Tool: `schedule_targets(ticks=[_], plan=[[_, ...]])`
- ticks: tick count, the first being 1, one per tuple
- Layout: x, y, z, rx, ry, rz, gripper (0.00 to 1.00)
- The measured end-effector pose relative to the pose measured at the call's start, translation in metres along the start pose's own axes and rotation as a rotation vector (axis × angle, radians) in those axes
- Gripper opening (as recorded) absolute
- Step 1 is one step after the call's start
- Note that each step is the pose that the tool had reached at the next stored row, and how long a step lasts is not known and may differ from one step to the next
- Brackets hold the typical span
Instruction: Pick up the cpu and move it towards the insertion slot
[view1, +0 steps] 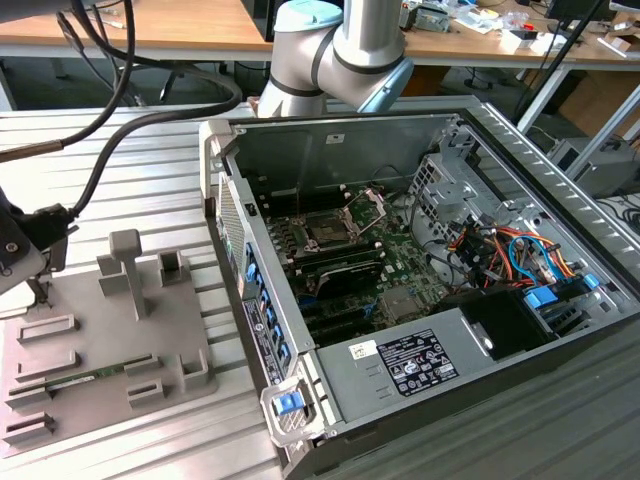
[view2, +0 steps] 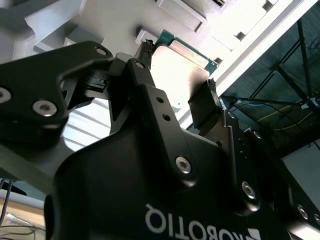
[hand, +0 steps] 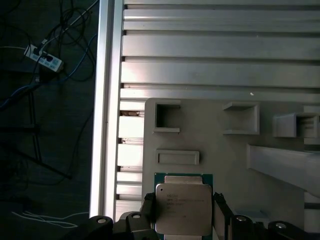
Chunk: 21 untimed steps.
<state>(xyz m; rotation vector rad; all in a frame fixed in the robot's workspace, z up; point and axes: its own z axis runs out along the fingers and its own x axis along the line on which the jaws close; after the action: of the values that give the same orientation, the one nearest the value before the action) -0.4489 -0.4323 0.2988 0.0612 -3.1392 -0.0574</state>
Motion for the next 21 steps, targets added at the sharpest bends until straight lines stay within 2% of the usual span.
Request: schedule_targets(ticks=[21], plan=[[0.0000,0.0004,-0.0107,-0.0001,-0.0001,0.000,0.55]])
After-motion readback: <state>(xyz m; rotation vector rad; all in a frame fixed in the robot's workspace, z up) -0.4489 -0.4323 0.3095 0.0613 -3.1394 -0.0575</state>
